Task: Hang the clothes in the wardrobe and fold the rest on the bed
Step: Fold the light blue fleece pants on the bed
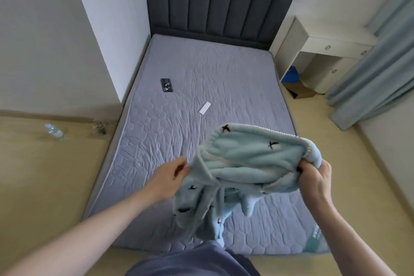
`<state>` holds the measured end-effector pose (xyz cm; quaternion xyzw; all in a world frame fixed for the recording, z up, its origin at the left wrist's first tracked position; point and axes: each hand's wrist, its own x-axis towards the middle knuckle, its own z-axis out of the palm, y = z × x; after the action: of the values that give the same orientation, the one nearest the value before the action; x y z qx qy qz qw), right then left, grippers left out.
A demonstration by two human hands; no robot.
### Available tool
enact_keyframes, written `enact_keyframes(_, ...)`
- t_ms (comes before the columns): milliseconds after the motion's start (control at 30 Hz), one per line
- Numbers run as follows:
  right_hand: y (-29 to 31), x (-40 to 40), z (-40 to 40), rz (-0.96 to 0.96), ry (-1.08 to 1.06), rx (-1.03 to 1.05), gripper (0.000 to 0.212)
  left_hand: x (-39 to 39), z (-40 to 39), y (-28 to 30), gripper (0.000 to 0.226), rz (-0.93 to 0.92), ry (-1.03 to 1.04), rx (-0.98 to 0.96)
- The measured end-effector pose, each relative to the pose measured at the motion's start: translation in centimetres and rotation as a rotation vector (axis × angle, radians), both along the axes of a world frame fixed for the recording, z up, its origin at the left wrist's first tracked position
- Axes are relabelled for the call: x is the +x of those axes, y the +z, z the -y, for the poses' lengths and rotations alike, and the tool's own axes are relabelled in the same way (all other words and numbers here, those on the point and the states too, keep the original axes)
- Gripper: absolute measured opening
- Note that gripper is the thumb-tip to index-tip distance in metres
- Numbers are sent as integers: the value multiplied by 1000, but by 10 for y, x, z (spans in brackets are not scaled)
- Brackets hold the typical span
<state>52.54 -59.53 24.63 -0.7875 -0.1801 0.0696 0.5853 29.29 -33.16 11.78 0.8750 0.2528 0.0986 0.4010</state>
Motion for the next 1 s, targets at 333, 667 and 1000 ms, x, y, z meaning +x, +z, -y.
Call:
enact_keyframes(333, -15, 8, 11, 24, -16, 26, 16, -23, 30, 14, 25, 57, -218, 14)
enact_keyframes(667, -75, 65, -82, -157, 157, -276, 43, 17, -19, -39, 20, -152, -34, -47)
enact_keyframes(1000, -182, 179, -260, -238, 162, -398, 33, 132, -155, -122, 19, -196, 274, -56)
